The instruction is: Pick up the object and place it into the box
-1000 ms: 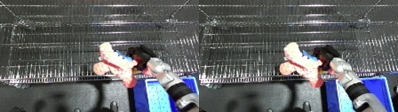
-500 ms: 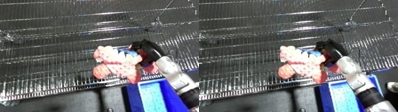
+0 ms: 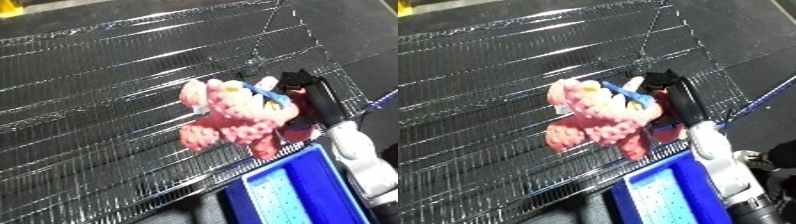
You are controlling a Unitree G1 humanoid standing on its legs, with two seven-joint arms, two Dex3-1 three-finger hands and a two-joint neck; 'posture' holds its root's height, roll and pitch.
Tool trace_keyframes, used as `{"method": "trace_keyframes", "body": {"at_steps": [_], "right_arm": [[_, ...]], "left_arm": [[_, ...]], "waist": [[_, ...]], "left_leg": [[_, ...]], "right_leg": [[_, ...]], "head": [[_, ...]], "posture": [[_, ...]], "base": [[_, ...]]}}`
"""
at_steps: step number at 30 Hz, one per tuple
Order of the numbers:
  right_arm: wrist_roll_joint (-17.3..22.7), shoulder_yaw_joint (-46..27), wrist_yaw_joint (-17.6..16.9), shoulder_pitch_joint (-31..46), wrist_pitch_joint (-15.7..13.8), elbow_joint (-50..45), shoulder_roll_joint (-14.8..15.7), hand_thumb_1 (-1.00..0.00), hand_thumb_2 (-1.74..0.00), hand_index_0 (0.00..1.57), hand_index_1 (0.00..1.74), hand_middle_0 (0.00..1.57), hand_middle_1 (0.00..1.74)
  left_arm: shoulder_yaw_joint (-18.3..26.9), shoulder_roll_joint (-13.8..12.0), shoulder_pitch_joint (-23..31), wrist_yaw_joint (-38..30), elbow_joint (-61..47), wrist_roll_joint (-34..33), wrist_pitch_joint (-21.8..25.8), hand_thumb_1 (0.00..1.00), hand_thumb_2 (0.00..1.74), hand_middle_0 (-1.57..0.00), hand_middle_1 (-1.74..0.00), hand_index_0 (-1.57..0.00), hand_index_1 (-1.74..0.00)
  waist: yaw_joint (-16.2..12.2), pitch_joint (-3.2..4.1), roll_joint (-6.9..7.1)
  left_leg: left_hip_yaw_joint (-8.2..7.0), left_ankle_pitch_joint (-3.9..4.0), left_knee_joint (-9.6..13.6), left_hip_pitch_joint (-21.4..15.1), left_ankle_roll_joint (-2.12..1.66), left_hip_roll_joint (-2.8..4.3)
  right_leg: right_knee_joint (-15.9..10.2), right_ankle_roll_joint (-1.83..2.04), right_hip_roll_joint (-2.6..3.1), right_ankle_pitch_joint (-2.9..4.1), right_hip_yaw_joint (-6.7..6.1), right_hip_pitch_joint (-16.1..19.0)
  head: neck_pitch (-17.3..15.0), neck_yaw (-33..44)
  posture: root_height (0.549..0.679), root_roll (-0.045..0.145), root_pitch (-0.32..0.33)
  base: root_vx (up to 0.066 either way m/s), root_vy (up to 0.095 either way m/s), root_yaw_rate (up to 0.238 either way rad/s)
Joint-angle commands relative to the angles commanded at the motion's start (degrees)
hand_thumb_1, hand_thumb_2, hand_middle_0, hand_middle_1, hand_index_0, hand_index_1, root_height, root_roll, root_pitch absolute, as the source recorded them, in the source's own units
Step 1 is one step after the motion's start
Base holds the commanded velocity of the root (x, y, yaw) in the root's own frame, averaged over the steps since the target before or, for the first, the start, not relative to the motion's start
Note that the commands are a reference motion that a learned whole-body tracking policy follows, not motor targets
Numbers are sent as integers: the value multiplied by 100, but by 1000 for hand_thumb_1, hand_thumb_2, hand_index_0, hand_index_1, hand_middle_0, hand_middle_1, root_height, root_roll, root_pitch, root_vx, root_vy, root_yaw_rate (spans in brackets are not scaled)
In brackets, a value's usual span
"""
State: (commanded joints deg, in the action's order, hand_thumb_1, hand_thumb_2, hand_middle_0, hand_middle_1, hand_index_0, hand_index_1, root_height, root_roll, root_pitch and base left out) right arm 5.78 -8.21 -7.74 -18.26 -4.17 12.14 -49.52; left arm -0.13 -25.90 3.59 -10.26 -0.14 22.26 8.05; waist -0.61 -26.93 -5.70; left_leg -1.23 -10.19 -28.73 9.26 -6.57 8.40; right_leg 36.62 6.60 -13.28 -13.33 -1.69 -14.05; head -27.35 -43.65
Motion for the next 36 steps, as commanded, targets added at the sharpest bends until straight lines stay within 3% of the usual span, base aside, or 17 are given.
{"method": "trace_keyframes", "body": {"at_steps": [9,16,20,27,31,36], "right_arm": [[357,-1049,-275,1018,-256,-354,650,-1000,-1740,1570,1740,1570,1740],[772,-1712,-606,1566,-475,-181,1150,-1000,-1740,1570,1740,1570,1740],[859,-1957,-591,1867,-486,13,1258,-1000,-1740,1570,1740,1570,1740],[1036,-2110,-442,2242,-566,-109,1556,-1000,-1740,1570,1740,1570,1740],[1366,-2206,-476,2253,-644,4,1647,-1000,-1740,1570,1740,1570,1740],[1915,-2458,-608,2098,-708,778,1522,-1000,-1740,1570,1740,1570,1740]], "left_arm": [[-98,168,9,101,24,-89,-47,1000,1740,-1570,-1740,-1570,-1740],[-169,300,86,100,96,-93,-80,1000,1740,-1570,-1740,-1570,-1740],[-109,344,199,139,91,-88,-113,1000,1740,-1570,-1740,-1570,-1740],[-51,432,284,182,34,-63,-133,1000,1740,-1570,-1740,-1570,-1740],[-146,459,272,177,90,17,-135,1000,1740,-1570,-1740,-1570,-1740],[-239,458,267,163,251,149,-117,1000,1740,-1570,-1740,-1570,-1740]], "waist": [[-270,145,-51],[-500,241,-135],[-612,262,-219],[-817,355,-292],[-905,395,-311],[-964,428,-406]], "left_leg": [[-111,-79,16,-219,2,35],[-190,-134,11,-364,12,46],[-225,-154,-2,-399,14,28],[-341,-160,58,-486,13,41],[-369,-136,98,-534,1,46],[-373,-112,110,-557,-15,9]], "right_leg": [[-99,9,13,-24,-61,185],[-158,3,27,-16,-119,315],[-166,-10,21,-14,-145,324],[-247,-27,53,-10,-218,338],[-272,-31,56,5,-224,388],[-290,-49,37,40,-219,426]], "head": [[-209,-281],[-183,-1192],[2,-1330],[-197,-1360],[-259,-1819],[-180,-2306]], "posture": [[647,53,-128],[648,56,-138],[649,60,-141],[651,67,-135],[652,70,-140],[654,75,-145]], "base": [[20,4,-71],[20,12,-74],[-2,13,-72],[0,19,-115],[-1,5,4],[-14,16,25]]}}
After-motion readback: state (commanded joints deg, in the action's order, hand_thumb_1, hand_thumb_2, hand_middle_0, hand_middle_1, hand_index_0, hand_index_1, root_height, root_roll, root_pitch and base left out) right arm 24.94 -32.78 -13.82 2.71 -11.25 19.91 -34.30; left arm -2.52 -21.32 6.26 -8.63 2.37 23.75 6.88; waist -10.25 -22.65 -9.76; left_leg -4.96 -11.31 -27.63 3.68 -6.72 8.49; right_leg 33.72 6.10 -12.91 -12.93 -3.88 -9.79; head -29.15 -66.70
